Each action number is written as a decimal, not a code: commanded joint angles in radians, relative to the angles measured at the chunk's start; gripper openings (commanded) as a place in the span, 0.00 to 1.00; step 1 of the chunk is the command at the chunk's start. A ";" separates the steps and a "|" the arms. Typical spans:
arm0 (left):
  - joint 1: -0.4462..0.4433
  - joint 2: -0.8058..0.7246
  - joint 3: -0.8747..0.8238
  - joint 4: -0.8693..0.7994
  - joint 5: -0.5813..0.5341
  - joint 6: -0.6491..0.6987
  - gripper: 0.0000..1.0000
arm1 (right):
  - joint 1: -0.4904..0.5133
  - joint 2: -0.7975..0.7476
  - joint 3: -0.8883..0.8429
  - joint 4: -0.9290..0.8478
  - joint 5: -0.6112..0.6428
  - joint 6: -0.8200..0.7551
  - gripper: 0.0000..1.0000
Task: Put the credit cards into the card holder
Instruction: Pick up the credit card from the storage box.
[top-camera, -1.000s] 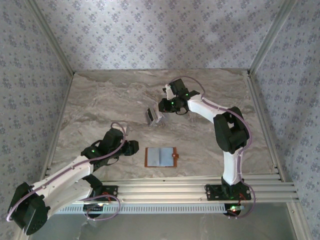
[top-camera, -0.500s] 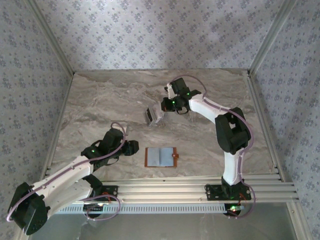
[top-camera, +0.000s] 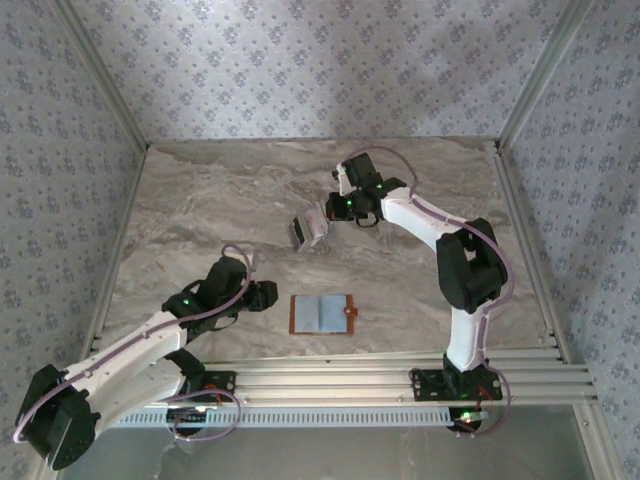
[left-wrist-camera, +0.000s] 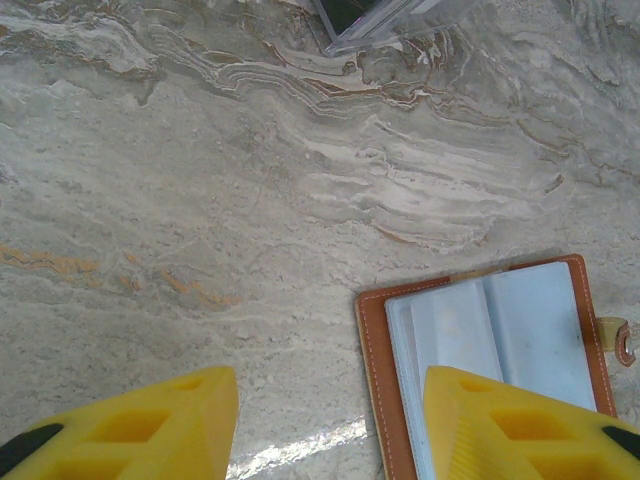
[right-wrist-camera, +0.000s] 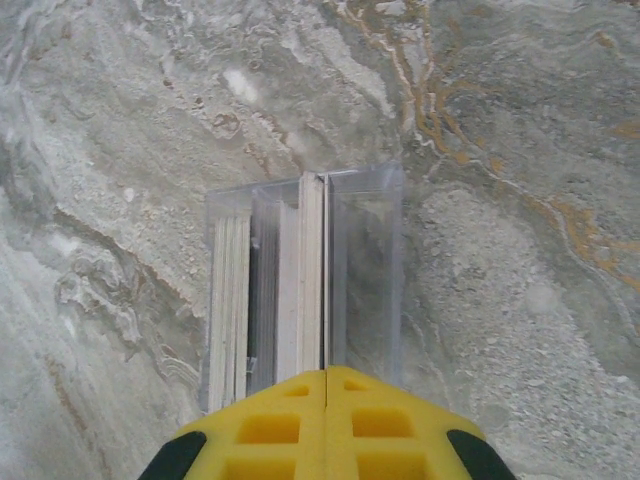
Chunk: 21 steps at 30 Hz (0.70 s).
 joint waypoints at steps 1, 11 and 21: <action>0.005 0.008 -0.001 0.015 0.018 0.017 0.52 | -0.004 -0.054 0.004 -0.044 0.062 -0.021 0.00; 0.006 0.033 0.002 0.025 0.035 0.021 0.56 | 0.001 -0.143 -0.041 -0.033 0.163 0.004 0.00; -0.001 0.115 0.010 0.069 0.107 0.041 0.63 | 0.040 -0.418 -0.254 0.053 0.252 0.067 0.00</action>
